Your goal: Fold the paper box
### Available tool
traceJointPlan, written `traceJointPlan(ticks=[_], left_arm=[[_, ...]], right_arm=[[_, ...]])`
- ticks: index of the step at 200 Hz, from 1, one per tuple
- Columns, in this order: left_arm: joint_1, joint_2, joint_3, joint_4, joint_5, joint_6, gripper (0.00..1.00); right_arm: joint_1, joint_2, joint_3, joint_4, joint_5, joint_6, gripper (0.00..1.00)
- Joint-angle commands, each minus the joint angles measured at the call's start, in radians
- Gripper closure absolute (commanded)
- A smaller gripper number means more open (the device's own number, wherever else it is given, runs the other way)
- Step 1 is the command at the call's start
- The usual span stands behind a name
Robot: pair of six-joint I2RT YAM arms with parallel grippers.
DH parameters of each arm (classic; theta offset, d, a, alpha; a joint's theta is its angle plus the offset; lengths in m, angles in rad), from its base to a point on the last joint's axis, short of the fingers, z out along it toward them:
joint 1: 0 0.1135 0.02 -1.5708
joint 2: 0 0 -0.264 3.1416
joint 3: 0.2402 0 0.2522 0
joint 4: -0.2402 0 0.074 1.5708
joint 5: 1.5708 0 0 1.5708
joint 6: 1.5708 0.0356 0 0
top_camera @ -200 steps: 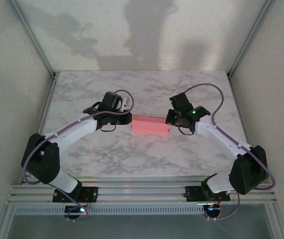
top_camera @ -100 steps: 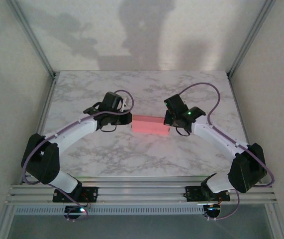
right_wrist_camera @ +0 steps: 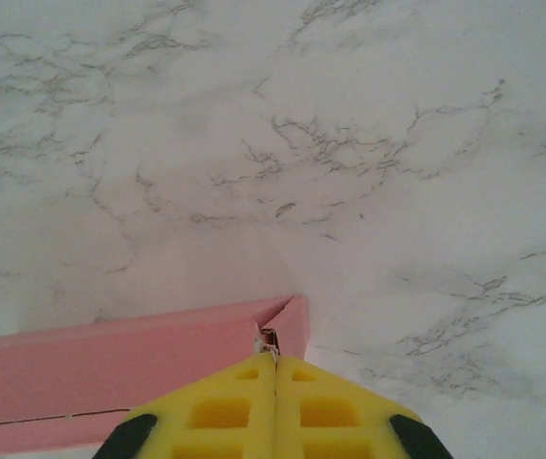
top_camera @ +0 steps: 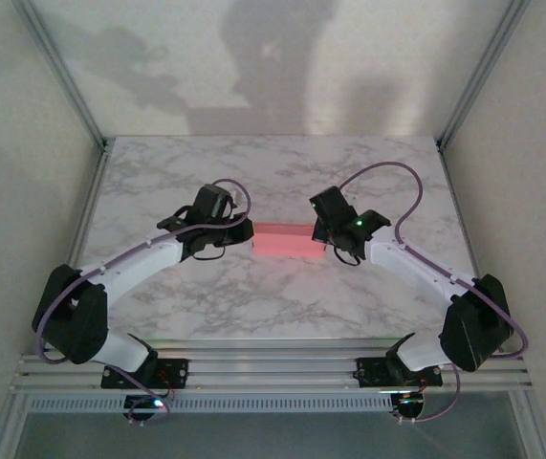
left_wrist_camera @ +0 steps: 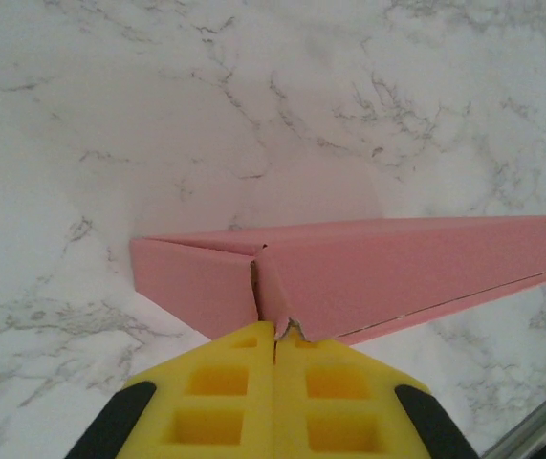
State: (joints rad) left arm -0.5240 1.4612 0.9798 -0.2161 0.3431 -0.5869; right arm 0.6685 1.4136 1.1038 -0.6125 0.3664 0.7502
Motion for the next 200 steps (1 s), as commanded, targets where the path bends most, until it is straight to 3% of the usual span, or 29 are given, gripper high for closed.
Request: traceJointPlan(ticks=[1,113,200], left_arm=[[-0.022,-0.016,-0.042,-0.025,-0.016,-0.098,0.98],[-0.028,-0.027,-0.051,-0.037,-0.105,-0.086,0.98],[-0.051,-0.013,-0.010,-0.074,-0.136,-0.028,0.95]], right_arm=[[0.021,0.000,-0.031,0.000,-0.027,0.056,1.00],[0.024,-0.032,-0.112,0.051,0.002,0.028,0.98],[0.019,-0.163,-0.094,0.078,-0.051,-0.110,0.67]])
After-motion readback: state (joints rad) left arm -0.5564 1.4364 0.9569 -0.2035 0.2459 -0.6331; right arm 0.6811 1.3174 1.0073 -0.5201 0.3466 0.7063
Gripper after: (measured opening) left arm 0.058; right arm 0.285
